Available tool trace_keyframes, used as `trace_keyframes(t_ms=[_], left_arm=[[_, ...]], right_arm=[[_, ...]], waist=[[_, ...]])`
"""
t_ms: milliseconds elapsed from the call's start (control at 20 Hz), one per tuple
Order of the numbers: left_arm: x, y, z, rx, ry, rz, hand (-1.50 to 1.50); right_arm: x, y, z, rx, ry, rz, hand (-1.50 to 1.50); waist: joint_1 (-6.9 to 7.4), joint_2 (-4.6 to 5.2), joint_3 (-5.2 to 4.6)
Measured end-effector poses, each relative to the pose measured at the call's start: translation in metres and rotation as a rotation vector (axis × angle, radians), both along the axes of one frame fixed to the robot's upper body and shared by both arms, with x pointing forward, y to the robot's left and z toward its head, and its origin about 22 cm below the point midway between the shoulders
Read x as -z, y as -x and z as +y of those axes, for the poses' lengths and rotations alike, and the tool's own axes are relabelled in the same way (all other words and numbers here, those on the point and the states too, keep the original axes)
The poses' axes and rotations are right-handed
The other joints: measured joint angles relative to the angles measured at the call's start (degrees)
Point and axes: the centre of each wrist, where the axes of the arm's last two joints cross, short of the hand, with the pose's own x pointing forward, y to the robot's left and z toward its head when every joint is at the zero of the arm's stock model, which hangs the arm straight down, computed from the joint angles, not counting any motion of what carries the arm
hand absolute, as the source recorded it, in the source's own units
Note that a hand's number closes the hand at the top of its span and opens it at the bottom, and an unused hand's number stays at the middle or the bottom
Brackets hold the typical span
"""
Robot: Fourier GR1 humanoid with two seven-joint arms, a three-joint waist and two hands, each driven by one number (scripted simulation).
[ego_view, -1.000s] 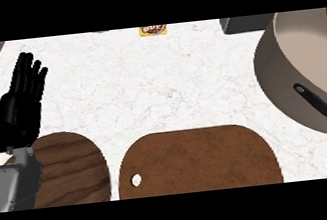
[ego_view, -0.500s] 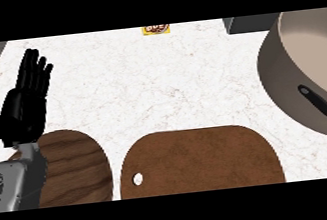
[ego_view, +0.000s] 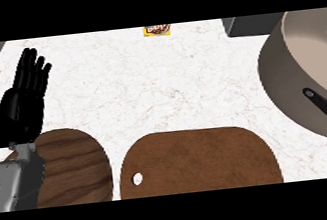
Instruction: Pick the eggplant from the cutting board and place it in the pot
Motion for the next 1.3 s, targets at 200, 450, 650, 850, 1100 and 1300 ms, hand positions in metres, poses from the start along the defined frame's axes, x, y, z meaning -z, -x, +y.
trace_keyframes(t_ms=[200,450,650,850,1100,1300], left_arm=[[0.001,-0.002,-0.004,0.003,0.000,-0.001,0.00],[0.002,-0.004,-0.004,-0.002,-0.001,-0.002,0.00],[0.003,-0.001,-0.003,-0.002,-0.003,0.003,0.00],[0.005,0.002,-0.001,-0.009,-0.002,0.007,0.00],[0.006,0.003,-0.002,-0.016,0.001,0.008,0.00],[0.005,-0.001,-0.001,-0.012,0.003,0.009,0.00]], right_arm=[[0.007,-0.003,-0.004,-0.059,-0.095,0.070,-1.50],[0.010,-0.005,-0.005,-0.159,-0.142,0.042,-1.50],[0.006,-0.005,-0.009,-0.205,-0.227,-0.061,-1.50],[0.004,-0.004,-0.016,-0.180,-0.366,-0.147,-1.50],[0.000,0.000,-0.031,-0.132,-0.551,-0.264,-1.50],[-0.005,0.014,-0.058,-0.109,-0.627,-0.363,-1.50]], waist=[[0.00,-0.09,-0.49],[-0.17,-0.19,-0.76],[-0.38,-0.27,-0.51],[-0.65,-0.33,-0.38],[-0.71,-0.25,-0.14],[-0.72,0.07,0.11]])
